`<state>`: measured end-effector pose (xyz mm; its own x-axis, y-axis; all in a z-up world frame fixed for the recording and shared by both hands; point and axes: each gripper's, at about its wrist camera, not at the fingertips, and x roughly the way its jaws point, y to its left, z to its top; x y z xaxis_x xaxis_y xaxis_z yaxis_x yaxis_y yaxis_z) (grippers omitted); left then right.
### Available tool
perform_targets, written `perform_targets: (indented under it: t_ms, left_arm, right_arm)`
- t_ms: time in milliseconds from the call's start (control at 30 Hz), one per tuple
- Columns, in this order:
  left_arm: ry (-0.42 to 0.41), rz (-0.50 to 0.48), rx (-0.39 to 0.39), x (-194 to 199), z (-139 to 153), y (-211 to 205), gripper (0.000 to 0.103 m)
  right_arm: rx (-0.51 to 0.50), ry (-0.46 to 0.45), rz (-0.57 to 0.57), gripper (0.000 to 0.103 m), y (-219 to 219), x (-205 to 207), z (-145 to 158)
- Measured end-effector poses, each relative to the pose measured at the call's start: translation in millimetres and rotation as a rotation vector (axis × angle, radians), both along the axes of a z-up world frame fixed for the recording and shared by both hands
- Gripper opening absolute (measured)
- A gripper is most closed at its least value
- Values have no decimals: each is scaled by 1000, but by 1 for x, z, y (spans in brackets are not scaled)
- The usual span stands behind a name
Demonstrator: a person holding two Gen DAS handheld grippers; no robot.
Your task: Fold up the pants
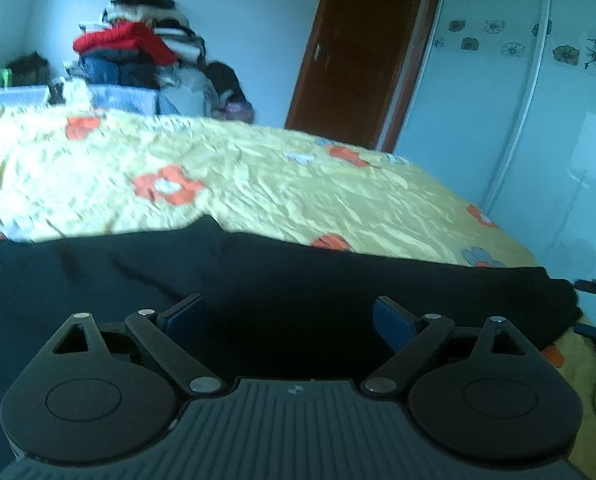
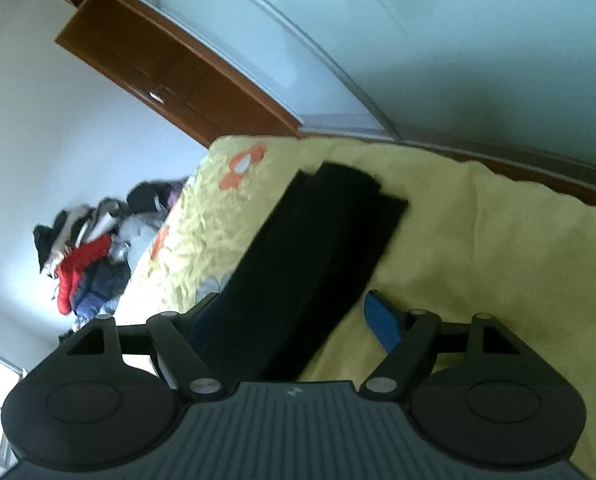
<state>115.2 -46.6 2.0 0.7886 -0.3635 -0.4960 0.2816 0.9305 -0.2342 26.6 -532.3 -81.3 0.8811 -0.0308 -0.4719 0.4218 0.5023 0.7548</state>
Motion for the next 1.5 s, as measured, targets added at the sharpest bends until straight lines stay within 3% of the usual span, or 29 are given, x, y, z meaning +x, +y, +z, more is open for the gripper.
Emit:
perform_targets:
  t_ms: [67,100,133,167,200,300,467,600,700,800,933,1100,1267,1333,1367,1400,1500]
  left_arm:
    - [5,-19,11,-2,-1,-3,92]
    - [-6,-22,29,-4,0,-5,92]
    - [-21,-21,48,-6,1,-7,92]
    - [-33,-17,62,-7,2,-8,92]
    - [-42,-13,72,-8,3,-8,92]
    - [-37,-6,65,-6,3,-6,92]
    - [-44,30,56,-4,6,-1,92]
    - [-61,81,42,-5,12,9,92]
    - [-63,124,35,-4,15,19,92]
    - [-50,162,33,-3,15,28,92]
    - [-27,203,29,-2,13,41,92]
    - [-3,242,-8,-1,10,52,92]
    - [9,262,-20,1,8,53,92]
    - [19,273,-20,2,7,53,92]
    - [22,277,-21,2,7,54,92]
    - [23,283,-20,2,8,56,92]
    - [14,325,-10,2,10,60,92]
  right_arm:
    - [-44,-28,2,76,-6,4,-2]
    - [-66,-28,7,68,-9,10,-3]
    - [-76,-12,17,56,-11,13,-2]
    - [-70,-1,25,23,-13,16,-5]
    - [-40,-6,24,13,-17,17,-11]
    - [10,-76,13,9,-18,7,-14]
    - [-62,-201,79,9,4,8,26]
    - [-239,-279,297,9,64,37,74]
    - [-354,-307,509,9,129,64,91]
    - [-413,-301,732,9,199,85,83]
    - [-493,-234,939,9,273,97,56]
    - [-684,-212,1045,9,324,91,47]
    - [-808,-225,1113,13,343,81,44]
    - [-829,-223,1159,34,348,76,40]
    - [-829,-237,1193,59,347,74,40]
    - [-834,-269,1235,66,347,68,43]
    - [-868,-374,1238,66,331,49,64]
